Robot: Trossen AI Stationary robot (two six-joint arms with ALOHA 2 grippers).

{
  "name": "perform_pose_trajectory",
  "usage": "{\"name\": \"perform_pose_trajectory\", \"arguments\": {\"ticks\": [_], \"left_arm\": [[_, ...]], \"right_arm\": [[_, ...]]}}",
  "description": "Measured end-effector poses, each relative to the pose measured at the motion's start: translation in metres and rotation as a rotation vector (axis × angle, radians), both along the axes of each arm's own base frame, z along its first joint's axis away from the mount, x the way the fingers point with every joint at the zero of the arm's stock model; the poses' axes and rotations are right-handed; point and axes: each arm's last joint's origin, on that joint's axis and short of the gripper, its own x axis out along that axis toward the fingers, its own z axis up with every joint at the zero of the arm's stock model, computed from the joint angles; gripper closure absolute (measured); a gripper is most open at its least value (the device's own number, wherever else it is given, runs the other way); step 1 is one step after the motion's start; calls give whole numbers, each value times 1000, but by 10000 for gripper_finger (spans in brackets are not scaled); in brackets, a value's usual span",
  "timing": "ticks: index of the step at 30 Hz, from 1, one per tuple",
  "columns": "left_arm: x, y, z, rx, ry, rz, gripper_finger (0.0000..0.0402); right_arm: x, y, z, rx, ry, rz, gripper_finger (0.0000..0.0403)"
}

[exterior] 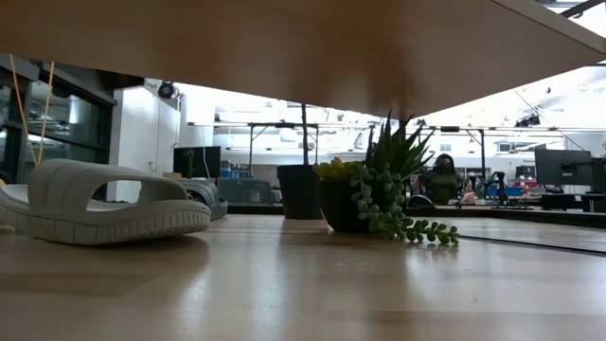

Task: Pick and place slides into the shelf
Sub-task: Put the gray slipper on the shelf

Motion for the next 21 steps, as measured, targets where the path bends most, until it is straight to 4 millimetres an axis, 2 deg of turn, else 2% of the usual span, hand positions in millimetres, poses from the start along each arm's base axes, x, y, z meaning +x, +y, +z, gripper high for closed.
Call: {"name": "perform_pose_trajectory", "arguments": {"ticks": [6, 11, 16, 21], "left_arm": [[-2, -1, -27, -42, 45, -8, 295], [0, 0, -37, -35, 14, -19, 295], [2, 1, -37, 15, -4, -42, 295], [2, 2, -40, 44, 22, -55, 295]], "right_arm": [[-48, -6, 18, -9, -44, -143, 261], [-95, -6, 29, 12, -161, -251, 261], [-126, -6, 4, 101, -300, -335, 261], [-131, -4, -34, 192, -436, -319, 261]]}}
